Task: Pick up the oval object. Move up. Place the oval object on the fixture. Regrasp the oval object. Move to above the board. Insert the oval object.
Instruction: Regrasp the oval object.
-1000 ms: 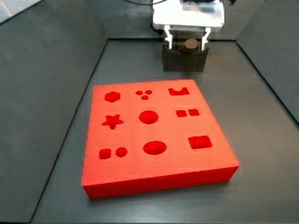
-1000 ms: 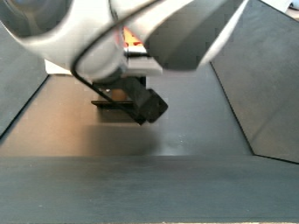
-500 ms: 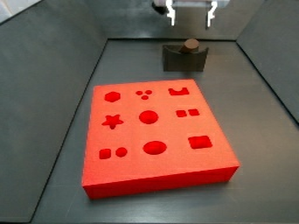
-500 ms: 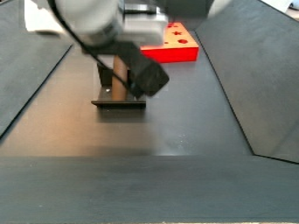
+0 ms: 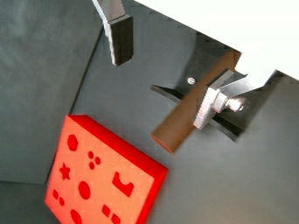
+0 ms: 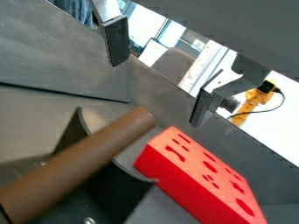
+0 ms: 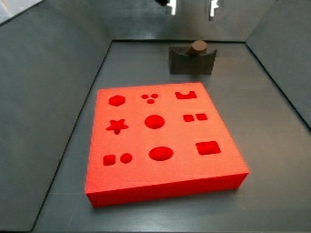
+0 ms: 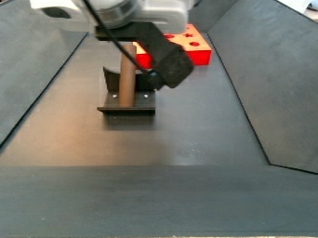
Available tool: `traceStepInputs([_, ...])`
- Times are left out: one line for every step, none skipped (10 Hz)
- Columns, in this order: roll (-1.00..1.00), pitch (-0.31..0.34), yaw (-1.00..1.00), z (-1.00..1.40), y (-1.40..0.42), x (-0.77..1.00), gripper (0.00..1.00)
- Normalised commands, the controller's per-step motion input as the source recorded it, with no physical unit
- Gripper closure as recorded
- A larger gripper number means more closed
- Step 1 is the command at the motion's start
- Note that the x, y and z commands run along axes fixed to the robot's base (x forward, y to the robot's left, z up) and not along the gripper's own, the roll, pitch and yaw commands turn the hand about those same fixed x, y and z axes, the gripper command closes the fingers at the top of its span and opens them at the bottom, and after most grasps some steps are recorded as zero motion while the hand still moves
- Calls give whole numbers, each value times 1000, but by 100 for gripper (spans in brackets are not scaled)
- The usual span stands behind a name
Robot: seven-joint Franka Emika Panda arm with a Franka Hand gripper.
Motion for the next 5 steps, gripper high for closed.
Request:
traceStepInputs([-48, -99, 3, 4, -1, -1000, 0])
traceStepInputs([-43, -110, 9, 1, 1, -1000, 0])
traceStepInputs([-29, -128, 23, 4, -2, -1000, 0])
traceStepInputs([-16, -140, 33, 10, -6, -1000, 0])
traceStepInputs([-2, -155, 51, 9, -8, -1000, 0])
